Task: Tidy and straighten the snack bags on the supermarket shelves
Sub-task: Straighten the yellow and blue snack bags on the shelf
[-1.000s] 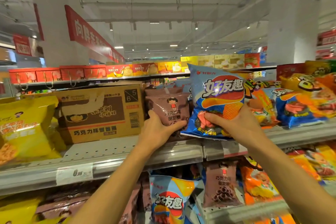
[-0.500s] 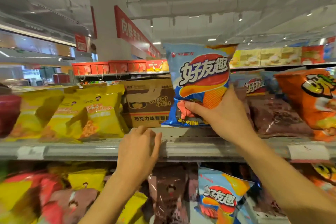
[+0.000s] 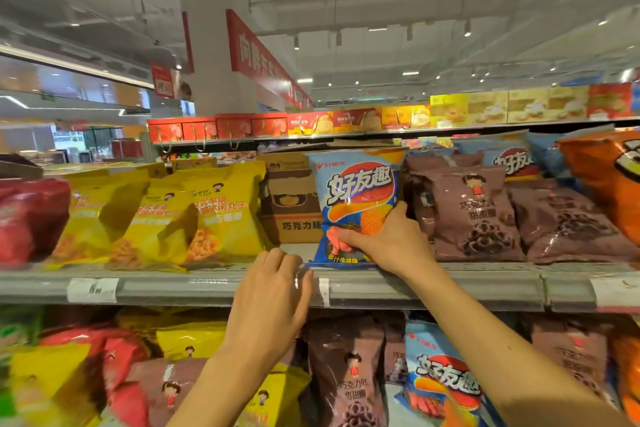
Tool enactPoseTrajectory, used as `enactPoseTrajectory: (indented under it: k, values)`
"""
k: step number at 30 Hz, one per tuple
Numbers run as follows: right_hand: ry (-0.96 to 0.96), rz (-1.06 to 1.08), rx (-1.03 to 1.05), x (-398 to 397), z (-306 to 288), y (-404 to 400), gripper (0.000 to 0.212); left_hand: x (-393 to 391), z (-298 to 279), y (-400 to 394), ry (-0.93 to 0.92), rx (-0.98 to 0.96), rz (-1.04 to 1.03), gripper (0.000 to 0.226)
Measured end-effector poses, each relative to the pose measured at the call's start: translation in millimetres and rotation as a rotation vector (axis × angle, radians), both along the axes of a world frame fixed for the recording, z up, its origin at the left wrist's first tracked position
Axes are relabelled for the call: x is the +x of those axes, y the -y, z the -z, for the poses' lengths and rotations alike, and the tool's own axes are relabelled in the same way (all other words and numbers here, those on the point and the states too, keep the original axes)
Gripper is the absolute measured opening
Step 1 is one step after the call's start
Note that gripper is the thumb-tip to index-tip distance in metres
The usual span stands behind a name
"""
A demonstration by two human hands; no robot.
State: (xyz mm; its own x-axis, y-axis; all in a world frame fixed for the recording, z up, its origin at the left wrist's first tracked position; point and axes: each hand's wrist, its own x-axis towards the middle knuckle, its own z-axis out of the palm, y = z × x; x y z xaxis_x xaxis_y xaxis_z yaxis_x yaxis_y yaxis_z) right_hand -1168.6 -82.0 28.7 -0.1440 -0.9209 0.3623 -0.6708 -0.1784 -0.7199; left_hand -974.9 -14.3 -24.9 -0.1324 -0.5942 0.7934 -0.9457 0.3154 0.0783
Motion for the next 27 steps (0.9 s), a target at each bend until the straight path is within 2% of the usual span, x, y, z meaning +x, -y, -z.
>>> enactPoseTrajectory:
  k: [4,10,12,15,20,27]
  values:
    - [-0.095,0.031,0.013,-4,2,-2,0.127,-4,5,5,-0.032,-0.035,0.004,0.016]
    - [-0.201,-0.024,0.043,-15,-3,-18,0.135,-15,7,8,-0.141,-0.031,-0.022,0.024]
    - [-0.200,-0.054,-0.017,-27,1,-25,0.122,-26,2,9,-0.215,-0.070,0.013,0.028]
    - [-0.152,-0.085,-0.184,-53,9,-35,0.090,-59,-6,8,-0.265,-0.179,0.126,0.023]
    - [-0.005,0.004,-0.422,-130,13,-54,0.036,-152,-18,2,-0.345,-0.222,0.384,0.024]
    - [0.074,0.146,-0.587,-283,5,-84,0.012,-306,-29,-6,-0.428,-0.111,0.547,0.013]
